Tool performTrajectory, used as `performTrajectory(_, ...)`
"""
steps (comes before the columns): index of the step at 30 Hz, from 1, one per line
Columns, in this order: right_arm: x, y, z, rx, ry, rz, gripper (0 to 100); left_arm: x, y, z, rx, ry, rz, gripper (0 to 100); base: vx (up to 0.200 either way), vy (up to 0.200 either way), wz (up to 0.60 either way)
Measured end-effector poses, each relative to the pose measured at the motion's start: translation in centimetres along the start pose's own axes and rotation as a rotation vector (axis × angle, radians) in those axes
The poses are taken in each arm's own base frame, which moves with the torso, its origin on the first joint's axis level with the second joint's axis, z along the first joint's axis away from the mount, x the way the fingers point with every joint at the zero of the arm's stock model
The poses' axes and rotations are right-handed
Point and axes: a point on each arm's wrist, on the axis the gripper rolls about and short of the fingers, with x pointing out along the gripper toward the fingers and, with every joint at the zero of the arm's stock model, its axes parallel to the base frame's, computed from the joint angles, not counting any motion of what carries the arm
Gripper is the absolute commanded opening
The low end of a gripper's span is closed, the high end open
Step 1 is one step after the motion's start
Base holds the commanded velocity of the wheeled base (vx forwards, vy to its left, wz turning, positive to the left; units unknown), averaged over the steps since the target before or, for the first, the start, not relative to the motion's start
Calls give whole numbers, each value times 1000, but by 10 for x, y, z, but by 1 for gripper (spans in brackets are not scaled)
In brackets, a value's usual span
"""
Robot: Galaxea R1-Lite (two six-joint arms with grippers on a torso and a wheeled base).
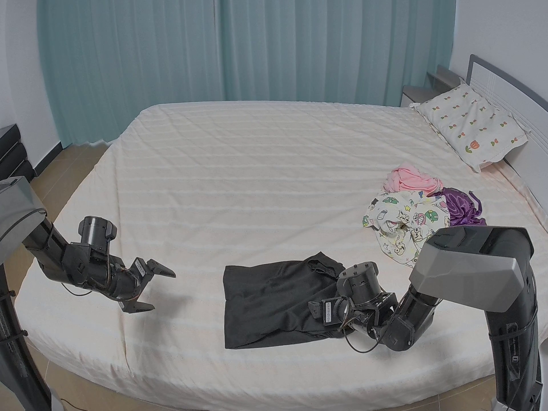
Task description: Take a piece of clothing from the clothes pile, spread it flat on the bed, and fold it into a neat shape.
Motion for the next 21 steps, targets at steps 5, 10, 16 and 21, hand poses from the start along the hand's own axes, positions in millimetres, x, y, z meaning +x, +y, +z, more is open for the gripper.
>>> performTrajectory(5, -1, -12, -3, 2, 10, -52, 100, 0, 1, -1, 0, 1, 2, 100, 0, 0, 0)
performTrajectory(10, -5, -25, -3, 28, 9, -82, 100, 0, 1, 0, 0, 0, 1, 100, 0, 0, 0)
performTrajectory(16, -13, -35, -3, 56, 18, -97, 100, 0, 1, -1, 2, 0, 1, 100, 0, 0, 0)
performTrajectory(21, -16, -42, -5, 45, 51, -120, 100, 0, 1, 0, 5, 0, 1, 100, 0, 0, 0)
